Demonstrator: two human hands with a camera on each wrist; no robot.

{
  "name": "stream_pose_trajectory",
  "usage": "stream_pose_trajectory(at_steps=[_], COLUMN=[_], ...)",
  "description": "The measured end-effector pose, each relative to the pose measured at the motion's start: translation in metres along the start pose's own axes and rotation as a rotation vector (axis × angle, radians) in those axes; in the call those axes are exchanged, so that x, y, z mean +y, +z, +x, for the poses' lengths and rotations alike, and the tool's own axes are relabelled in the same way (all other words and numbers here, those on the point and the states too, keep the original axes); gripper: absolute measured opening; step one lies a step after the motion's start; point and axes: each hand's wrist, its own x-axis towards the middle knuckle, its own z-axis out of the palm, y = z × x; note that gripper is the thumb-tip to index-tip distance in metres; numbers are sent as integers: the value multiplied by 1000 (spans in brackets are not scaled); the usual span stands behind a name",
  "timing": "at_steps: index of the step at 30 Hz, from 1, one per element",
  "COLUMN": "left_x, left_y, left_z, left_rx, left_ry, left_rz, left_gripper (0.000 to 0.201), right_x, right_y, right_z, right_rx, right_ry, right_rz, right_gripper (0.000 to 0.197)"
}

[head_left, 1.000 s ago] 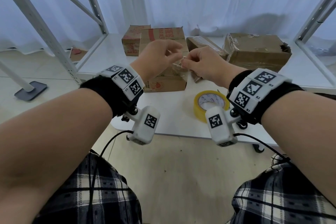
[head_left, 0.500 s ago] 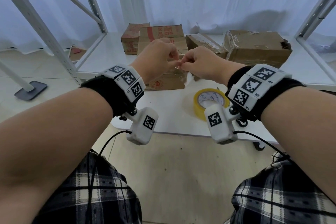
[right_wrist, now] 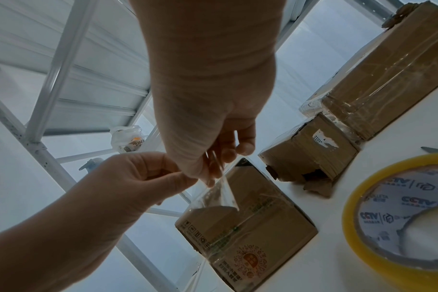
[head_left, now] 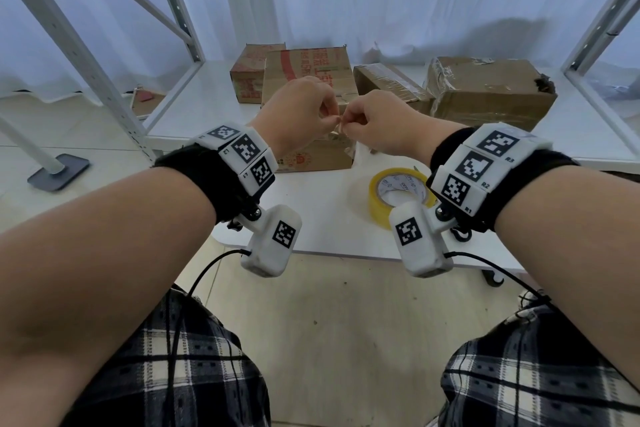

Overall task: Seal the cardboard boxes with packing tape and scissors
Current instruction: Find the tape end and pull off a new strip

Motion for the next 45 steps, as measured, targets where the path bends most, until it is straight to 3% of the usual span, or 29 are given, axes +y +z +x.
stream_pose_trajectory(at_steps=[7,9,12,14,17,23,30,33,39,45], left_x=[0,-1,-17,-32,-30,0,-6,-9,-10,-9], left_y=[2,-1,-19,-29,-24,2,2,3,6,5], left_z=[0,-1,-4,-8,-13,0,0,1,0,2], left_rx=[-77,-121,-40,-8,-93,-144,-159,-143,-122,-113], left_ry=[15,-41,-199,-206,-172,-110,-126,-104,35,11], left_rz=[-10,-109,-282,-340,-363,-443,-530,-481,-177,-114], left_gripper=[9,11,14,16,13,13,7,11,15,15], right_x=[1,9,37,55,54,14,6,6,7,8], right_y=[0,-3,-12,-26,-35,-6,3,4,7,6], right_z=[2,-1,-15,-24,-27,-9,-3,-1,4,1], right_rx=[24,-33,-190,-123,38,-9,1,-1,-17,-10], right_ry=[12,19,101,178,188,38,11,23,55,49], right_rz=[58,27,-179,-120,100,106,77,55,67,90], right_gripper=[25,24,23,20,21,32,24,23,22,24])
